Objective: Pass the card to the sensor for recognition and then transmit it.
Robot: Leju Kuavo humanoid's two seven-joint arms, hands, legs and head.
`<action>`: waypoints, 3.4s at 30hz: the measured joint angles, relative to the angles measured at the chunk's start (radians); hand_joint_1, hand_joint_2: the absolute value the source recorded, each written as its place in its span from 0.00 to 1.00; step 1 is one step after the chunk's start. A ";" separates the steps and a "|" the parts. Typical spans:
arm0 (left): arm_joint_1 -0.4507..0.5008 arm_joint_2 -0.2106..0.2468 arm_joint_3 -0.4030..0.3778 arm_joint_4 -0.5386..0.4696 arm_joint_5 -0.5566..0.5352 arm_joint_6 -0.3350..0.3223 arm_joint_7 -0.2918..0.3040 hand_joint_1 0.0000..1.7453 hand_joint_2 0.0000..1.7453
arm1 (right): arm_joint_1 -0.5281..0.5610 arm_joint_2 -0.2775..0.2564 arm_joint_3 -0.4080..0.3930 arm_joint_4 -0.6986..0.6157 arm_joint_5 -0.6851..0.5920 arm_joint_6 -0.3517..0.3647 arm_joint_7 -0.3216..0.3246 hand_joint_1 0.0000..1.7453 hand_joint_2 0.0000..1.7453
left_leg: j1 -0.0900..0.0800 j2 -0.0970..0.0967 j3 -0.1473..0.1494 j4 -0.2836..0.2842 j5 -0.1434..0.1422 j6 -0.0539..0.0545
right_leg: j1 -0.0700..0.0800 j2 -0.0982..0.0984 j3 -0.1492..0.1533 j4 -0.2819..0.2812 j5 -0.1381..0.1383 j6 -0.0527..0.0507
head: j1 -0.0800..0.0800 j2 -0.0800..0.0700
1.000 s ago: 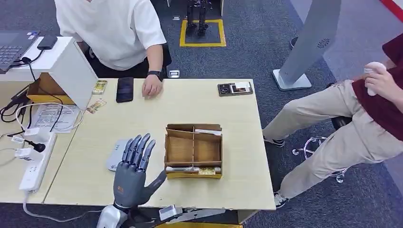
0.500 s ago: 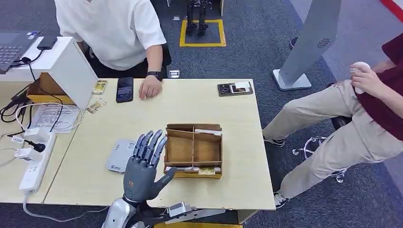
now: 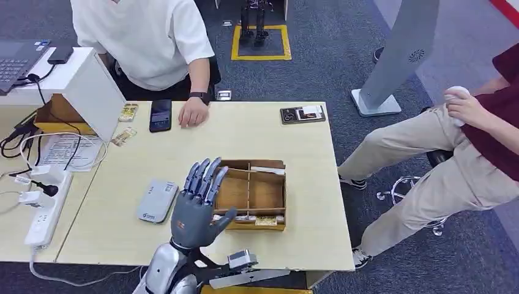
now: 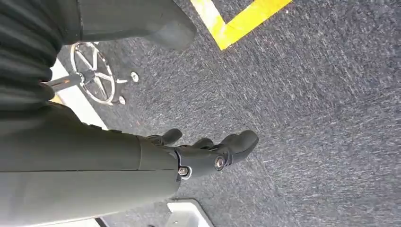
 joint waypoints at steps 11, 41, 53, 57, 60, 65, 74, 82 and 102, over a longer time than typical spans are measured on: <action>-0.071 0.018 -0.038 0.135 -0.054 0.000 0.096 0.00 1.00 | -0.003 -0.003 0.016 0.003 0.004 0.007 0.005 0.00 1.00 | 0.000 0.000 0.000 0.000 0.000 0.000 | 0.000 0.000 0.000 0.000 0.000 0.000 | 0.000 0.000; -0.083 0.027 -0.056 0.199 -0.063 0.001 0.125 0.00 1.00 | -0.003 -0.004 0.019 0.006 0.004 0.008 0.005 0.00 1.00 | 0.000 0.000 0.000 0.000 0.000 0.000 | 0.000 0.000 0.000 0.000 0.000 0.000 | 0.000 0.000; -0.084 0.028 -0.058 0.199 -0.063 0.001 0.125 0.00 1.00 | -0.003 -0.005 0.019 0.007 0.004 0.008 0.005 0.00 1.00 | 0.000 0.000 0.000 0.000 0.000 0.000 | 0.000 0.000 0.000 0.000 0.000 0.000 | 0.000 0.000; -0.086 0.028 -0.059 0.200 -0.063 0.001 0.125 0.00 1.00 | -0.003 -0.005 0.019 0.007 0.004 0.008 0.005 0.00 1.00 | 0.000 0.000 0.000 0.000 0.000 0.000 | 0.000 0.000 0.000 0.000 0.000 0.000 | 0.000 0.000; -0.087 0.028 -0.059 0.202 -0.063 0.001 0.125 0.00 1.00 | -0.003 -0.005 0.019 0.007 0.004 0.008 0.005 0.00 1.00 | 0.000 0.000 0.000 0.000 0.000 0.000 | 0.000 0.000 0.000 0.000 0.000 0.000 | 0.000 0.000; -0.088 0.028 -0.059 0.205 -0.063 0.001 0.125 0.00 1.00 | -0.003 -0.005 0.019 0.007 0.004 0.008 0.005 0.00 1.00 | 0.000 0.000 0.000 0.000 0.000 0.000 | 0.000 0.000 0.000 0.000 0.000 0.000 | 0.000 0.000; -0.022 -0.108 0.063 0.083 0.247 0.003 -0.251 0.00 1.00 | 0.002 -0.004 0.019 0.008 -0.005 -0.018 0.017 0.00 1.00 | 0.000 -0.002 -0.002 0.000 0.000 0.001 | 0.000 -0.002 0.000 0.000 0.000 0.000 | -0.001 0.000; 0.010 -0.152 0.240 -0.030 0.280 0.002 -0.369 0.00 1.00 | 0.002 -0.002 0.019 0.009 -0.011 -0.023 0.015 0.00 1.00 | -0.001 0.001 0.002 0.000 -0.001 0.001 | 0.000 0.001 0.002 0.000 0.000 0.000 | 0.005 0.000; 0.022 -0.156 0.285 -0.064 0.266 0.001 -0.372 0.00 1.00 | 0.002 -0.002 0.019 0.010 -0.013 -0.022 0.015 0.00 1.00 | -0.001 0.001 0.002 0.000 -0.001 0.001 | -0.001 0.001 0.002 0.000 0.000 0.000 | 0.005 0.000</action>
